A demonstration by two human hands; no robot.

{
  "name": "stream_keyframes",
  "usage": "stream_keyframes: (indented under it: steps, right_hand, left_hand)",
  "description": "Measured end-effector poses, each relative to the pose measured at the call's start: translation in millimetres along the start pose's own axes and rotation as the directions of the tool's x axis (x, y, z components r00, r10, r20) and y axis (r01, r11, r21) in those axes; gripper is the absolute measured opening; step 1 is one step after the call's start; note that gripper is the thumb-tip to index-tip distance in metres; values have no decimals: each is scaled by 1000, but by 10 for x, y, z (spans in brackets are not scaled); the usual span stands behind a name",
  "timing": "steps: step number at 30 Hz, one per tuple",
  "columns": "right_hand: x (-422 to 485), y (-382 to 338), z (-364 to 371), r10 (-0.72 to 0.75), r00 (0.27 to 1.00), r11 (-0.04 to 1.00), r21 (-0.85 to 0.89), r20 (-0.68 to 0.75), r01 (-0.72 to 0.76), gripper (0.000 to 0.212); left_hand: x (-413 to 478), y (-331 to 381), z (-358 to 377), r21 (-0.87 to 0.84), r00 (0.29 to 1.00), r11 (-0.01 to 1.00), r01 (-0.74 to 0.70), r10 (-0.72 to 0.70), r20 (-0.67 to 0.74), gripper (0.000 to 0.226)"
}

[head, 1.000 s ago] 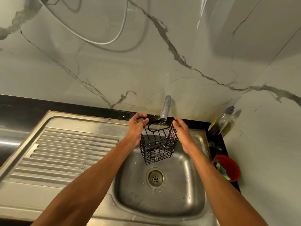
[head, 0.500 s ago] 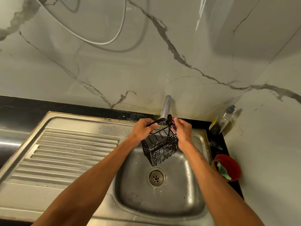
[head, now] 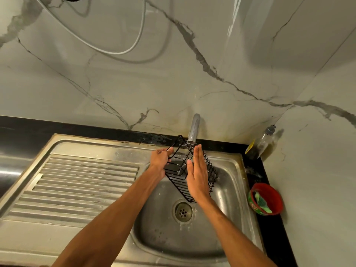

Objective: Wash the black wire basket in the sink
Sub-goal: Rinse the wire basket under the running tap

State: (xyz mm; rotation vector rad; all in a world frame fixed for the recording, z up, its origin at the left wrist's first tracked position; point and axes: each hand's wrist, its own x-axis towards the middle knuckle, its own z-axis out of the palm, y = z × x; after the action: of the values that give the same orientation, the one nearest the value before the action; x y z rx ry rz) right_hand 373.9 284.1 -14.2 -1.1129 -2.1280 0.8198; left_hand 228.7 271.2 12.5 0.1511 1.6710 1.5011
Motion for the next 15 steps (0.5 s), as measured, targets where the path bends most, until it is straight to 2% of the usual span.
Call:
stream_keyframes:
  steps: [2, 5, 8, 12, 15]
  right_hand:
    - [59, -58, 28, 12, 1000, 1000, -7, 16, -12, 59]
    - [95, -62, 15, -60, 997, 997, -48, 54, 63, 57]
    - [115, -124, 21, 18, 996, 1000, -12, 84, -17, 55]
    - [111, -114, 90, -113, 985, 989, -76, 131, 124, 60]
    - [225, 58, 65, 141, 984, 989, -61, 111, -134, 62]
  left_hand:
    - [-6, 24, 4, -45, 1000, 999, 26, -26, -9, 11]
    - [-8, 55, -26, -106, 997, 992, 70, -73, -29, 13]
    - [4, 25, -53, -120, 993, 988, 98, -105, -52, 18]
    - [30, -65, -104, -187, 987, 971, 150, -159, -31, 16]
    - [47, -117, -167, -186, 986, 971, 149, -160, -43, 13]
